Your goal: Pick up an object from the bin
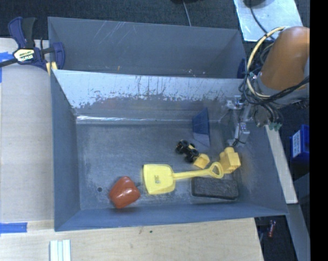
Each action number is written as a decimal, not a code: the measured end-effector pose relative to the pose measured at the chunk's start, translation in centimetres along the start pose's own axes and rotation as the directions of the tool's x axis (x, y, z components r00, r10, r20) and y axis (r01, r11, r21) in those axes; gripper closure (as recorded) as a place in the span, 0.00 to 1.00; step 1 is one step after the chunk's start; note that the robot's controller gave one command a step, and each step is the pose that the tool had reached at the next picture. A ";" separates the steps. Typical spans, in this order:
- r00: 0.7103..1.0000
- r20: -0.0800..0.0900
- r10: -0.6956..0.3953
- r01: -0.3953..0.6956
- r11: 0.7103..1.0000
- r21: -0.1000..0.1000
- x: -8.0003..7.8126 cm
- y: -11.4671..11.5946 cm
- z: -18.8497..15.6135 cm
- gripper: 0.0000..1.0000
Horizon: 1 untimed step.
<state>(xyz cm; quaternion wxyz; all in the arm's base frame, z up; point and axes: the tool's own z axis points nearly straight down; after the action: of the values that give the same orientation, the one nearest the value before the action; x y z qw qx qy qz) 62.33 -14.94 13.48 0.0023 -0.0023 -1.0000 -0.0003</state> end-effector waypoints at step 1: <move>1.000 0.008 -0.005 0.005 1.000 0.002 -0.2 0.1 -0.5 0.00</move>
Offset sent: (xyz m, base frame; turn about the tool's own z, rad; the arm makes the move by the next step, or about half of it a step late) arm -0.0085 0.0666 -0.0648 -0.2731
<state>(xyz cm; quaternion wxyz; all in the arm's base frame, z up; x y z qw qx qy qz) 62.55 -14.88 13.99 -0.0019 0.0001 -1.0000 0.0004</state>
